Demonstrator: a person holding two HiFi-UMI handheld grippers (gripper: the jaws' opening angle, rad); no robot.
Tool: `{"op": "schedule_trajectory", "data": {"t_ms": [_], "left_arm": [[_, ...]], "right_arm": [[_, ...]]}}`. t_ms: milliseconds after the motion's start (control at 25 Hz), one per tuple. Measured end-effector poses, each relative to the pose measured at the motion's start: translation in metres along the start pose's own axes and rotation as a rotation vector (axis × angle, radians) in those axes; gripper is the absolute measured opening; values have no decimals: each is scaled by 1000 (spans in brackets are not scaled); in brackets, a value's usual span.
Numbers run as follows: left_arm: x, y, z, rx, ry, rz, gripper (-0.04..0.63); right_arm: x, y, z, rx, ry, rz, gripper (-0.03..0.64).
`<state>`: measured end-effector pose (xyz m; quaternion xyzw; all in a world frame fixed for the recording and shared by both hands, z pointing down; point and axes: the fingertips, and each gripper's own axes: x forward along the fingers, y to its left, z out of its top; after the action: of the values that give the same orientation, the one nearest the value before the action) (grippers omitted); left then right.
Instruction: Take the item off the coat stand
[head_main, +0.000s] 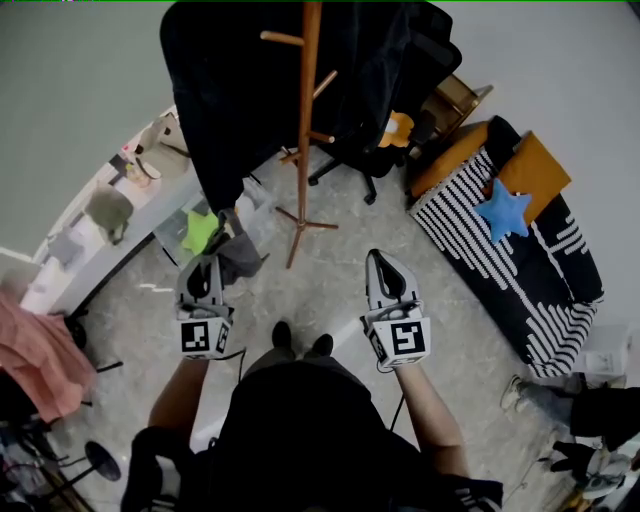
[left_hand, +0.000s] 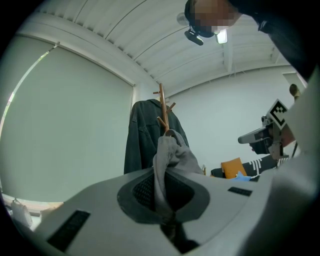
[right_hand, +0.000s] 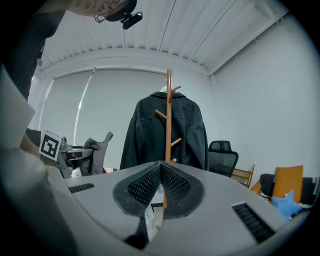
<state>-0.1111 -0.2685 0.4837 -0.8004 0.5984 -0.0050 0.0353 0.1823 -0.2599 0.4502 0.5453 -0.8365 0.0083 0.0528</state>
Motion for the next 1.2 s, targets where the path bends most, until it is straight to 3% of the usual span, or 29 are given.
{"op": "schedule_trajectory", "data": {"t_ms": [1200], "left_arm": [[-3, -9, -15, 12, 17, -1, 26]], "right_arm": [[4, -13, -12, -72, 38, -37, 17]]}}
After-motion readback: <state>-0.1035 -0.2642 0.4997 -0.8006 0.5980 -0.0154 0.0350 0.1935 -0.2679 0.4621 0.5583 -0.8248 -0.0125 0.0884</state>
